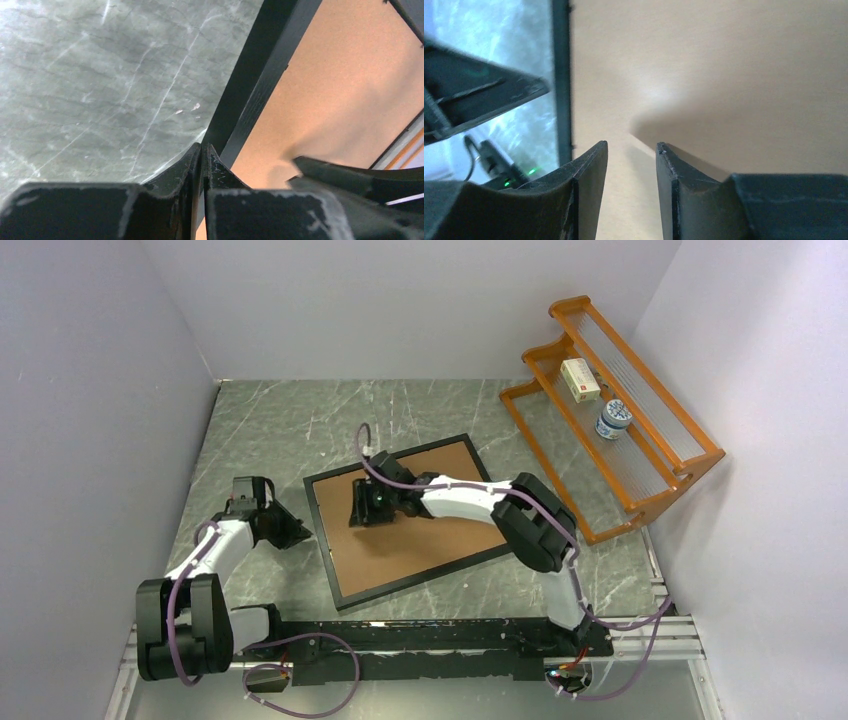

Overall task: Put the photo into the frame
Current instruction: Install the photo frame at the center of the board, then adjust the photo frame at the center of the board, then install the photo frame at the center of the board.

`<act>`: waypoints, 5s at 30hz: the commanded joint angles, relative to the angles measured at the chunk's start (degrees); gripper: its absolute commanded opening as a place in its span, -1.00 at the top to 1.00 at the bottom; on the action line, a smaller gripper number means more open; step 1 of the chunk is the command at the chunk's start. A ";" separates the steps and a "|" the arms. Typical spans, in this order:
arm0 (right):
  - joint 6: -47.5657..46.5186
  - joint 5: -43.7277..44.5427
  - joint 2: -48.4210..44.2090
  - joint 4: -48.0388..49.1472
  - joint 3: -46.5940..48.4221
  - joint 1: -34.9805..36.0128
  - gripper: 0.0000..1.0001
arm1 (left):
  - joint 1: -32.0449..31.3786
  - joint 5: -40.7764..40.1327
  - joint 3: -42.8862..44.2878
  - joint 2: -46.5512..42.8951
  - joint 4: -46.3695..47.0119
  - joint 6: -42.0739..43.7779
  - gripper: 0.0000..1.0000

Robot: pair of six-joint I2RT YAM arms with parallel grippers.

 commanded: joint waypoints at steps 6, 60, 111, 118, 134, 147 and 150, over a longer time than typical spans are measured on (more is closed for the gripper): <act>-4.72 19.72 -16.30 -9.28 -8.80 -11.50 0.11 | 0.00 -0.10 3.86 -6.05 -4.16 2.60 0.61; 3.81 8.35 -60.57 -15.66 -52.65 -29.66 -0.48 | -1.41 1.89 33.80 37.74 4.18 5.82 -0.36; 3.66 -19.45 15.33 9.84 14.91 0.62 0.64 | 2.17 -2.99 -0.92 0.53 2.03 3.92 0.50; 6.81 -19.36 17.40 10.39 13.42 -2.08 0.61 | 2.23 -3.43 -0.90 -0.16 0.98 4.31 0.51; 0.85 -10.86 23.17 -3.41 18.09 -3.18 0.60 | 2.21 -4.71 -1.28 0.66 0.65 3.67 0.53; -2.72 -6.38 26.77 -10.91 18.14 -5.94 0.58 | 2.23 -6.08 -0.63 2.54 -0.58 2.81 0.56; -2.93 -7.12 24.92 -8.84 15.71 -6.71 0.55 | 2.19 -6.05 -0.58 2.68 -0.51 2.78 0.56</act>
